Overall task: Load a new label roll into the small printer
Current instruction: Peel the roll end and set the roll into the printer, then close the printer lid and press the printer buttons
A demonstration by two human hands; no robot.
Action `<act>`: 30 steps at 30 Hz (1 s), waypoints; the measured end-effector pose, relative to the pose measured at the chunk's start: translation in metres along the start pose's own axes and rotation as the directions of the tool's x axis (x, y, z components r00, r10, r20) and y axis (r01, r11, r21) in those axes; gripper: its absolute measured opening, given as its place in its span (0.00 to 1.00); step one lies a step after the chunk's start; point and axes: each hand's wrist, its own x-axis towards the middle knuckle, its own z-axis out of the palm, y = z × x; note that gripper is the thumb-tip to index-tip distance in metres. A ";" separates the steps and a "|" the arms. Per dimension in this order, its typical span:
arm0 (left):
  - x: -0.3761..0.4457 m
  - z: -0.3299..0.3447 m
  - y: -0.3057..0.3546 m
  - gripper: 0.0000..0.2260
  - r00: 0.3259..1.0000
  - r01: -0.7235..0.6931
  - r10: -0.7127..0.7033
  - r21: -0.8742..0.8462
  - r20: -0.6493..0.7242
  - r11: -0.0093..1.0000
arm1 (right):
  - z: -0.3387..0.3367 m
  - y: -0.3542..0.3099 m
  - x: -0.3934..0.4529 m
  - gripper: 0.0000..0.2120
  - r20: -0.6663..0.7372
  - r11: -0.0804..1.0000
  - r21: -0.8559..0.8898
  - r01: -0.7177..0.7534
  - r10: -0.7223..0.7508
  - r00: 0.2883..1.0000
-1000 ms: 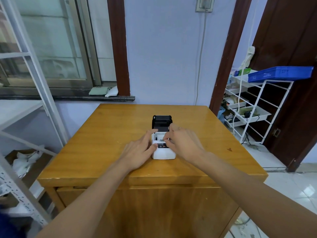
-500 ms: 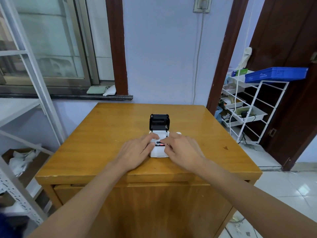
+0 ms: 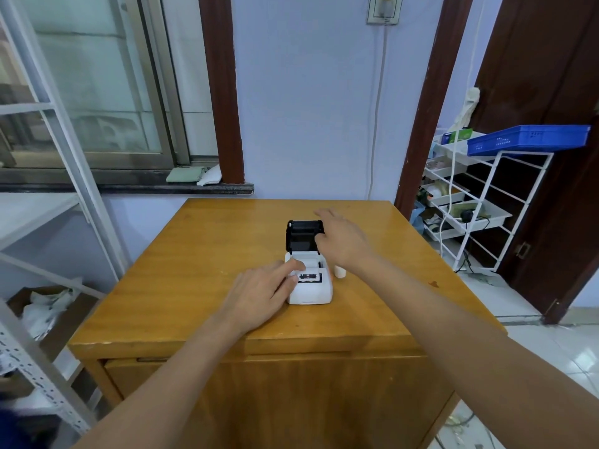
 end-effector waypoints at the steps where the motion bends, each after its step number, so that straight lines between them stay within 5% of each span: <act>1: 0.000 0.000 0.000 0.15 1.000 -0.006 0.006 -0.002 -0.005 1.000 | 0.002 0.001 0.001 0.28 0.002 1.000 0.020 -0.007 0.007 1.000; 12: 0.000 -0.001 0.002 0.14 0.998 -0.026 0.025 -0.023 -0.060 0.999 | 0.017 0.015 -0.024 0.09 -0.274 0.997 0.036 0.070 -0.057 0.960; 23: -0.003 0.000 0.005 0.13 0.992 -0.043 0.042 -0.003 -0.118 0.999 | 0.025 0.022 -0.060 0.12 -0.261 0.972 -0.095 0.213 -0.231 0.937; 30: -0.004 -0.001 0.005 0.14 0.992 -0.055 0.056 0.013 -0.109 0.998 | 0.012 0.018 -0.029 0.11 -0.162 0.989 0.049 0.139 -0.130 0.978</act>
